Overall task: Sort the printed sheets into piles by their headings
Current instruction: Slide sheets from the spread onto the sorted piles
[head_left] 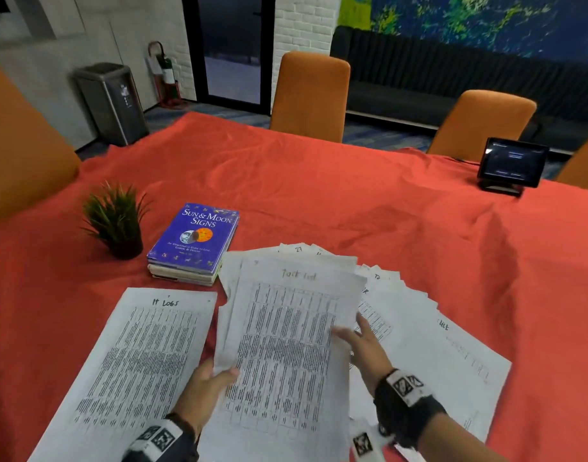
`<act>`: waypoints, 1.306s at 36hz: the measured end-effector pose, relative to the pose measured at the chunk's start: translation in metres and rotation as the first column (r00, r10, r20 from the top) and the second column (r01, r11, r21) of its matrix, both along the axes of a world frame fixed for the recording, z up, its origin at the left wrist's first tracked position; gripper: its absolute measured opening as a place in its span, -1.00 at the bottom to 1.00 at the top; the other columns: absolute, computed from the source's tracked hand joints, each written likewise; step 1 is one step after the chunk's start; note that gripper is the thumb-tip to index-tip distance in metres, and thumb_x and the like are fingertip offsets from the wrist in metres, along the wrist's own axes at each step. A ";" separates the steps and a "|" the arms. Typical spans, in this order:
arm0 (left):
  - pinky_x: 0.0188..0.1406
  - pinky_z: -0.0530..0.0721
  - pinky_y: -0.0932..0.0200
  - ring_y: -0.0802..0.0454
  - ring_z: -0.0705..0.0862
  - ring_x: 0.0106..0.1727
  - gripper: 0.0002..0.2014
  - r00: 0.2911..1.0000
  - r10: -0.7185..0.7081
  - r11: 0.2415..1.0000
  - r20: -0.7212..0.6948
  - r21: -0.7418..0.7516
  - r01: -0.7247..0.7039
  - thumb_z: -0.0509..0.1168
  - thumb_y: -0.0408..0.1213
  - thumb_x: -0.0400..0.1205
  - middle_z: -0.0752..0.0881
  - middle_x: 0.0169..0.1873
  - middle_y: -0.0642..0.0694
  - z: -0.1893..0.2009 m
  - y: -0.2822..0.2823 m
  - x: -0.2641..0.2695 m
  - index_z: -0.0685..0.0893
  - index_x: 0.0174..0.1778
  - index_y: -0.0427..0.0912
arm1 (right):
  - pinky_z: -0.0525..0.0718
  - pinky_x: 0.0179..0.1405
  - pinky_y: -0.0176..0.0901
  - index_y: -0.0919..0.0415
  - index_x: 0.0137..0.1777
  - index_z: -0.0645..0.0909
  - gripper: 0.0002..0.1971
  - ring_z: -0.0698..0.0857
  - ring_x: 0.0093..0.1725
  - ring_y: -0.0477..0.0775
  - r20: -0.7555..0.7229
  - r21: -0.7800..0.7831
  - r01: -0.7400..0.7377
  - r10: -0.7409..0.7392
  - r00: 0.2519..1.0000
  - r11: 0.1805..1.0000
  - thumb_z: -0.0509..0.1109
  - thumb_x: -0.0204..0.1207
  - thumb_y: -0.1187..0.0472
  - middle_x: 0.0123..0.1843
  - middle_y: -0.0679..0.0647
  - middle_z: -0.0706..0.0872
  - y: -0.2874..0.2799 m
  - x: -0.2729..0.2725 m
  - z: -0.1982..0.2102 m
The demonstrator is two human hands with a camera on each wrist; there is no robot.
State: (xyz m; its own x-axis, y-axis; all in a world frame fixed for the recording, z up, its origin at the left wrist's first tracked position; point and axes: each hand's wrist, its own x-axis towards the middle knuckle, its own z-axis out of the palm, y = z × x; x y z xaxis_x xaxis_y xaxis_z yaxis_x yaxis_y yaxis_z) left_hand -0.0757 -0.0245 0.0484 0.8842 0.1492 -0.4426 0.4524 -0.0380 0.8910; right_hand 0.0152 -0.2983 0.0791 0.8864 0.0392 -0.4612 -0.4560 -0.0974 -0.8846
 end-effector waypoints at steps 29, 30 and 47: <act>0.25 0.64 -0.12 0.04 0.72 0.15 -0.43 0.888 0.178 0.984 0.425 -0.061 -0.169 0.27 -0.07 0.35 0.78 0.07 -0.03 0.054 -0.042 0.048 0.56 0.32 -0.13 | 0.75 0.00 -0.10 0.14 0.12 0.67 -0.74 0.76 0.05 0.07 0.585 0.115 0.090 -0.141 0.799 0.989 0.34 0.43 0.27 0.01 0.08 0.81 0.021 -0.031 0.054; 0.20 0.65 -0.05 0.07 0.72 0.12 -0.45 0.891 0.184 0.983 0.416 -0.068 -0.171 0.27 -0.12 0.37 0.78 0.05 -0.01 0.052 -0.044 0.050 0.56 0.31 -0.13 | 0.75 -0.04 -0.12 0.16 0.06 0.68 -0.75 0.76 0.01 0.03 0.571 0.121 0.104 -0.155 0.806 0.987 0.33 0.39 0.29 -0.04 0.07 0.81 0.020 -0.030 0.052; 0.13 0.52 0.41 0.37 0.66 0.13 -0.78 0.878 0.186 0.979 0.442 -0.006 -0.204 0.17 -0.30 0.67 0.72 0.09 0.11 0.047 -0.040 0.054 0.57 0.13 0.13 | 0.71 -0.01 -0.09 0.26 0.08 0.67 -0.83 0.77 0.02 0.04 0.478 0.138 0.250 -0.286 0.831 0.958 0.28 0.63 0.43 0.01 0.11 0.82 0.025 -0.023 0.054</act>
State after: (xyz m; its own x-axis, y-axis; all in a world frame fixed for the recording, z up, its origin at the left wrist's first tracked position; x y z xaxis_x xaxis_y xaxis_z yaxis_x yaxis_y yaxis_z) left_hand -0.0220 -0.0646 0.0952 0.9375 0.3479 -0.0071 0.0183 -0.0289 0.9994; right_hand -0.0081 -0.2733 0.1331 0.9755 -0.2180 0.0286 0.0365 0.0327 -0.9988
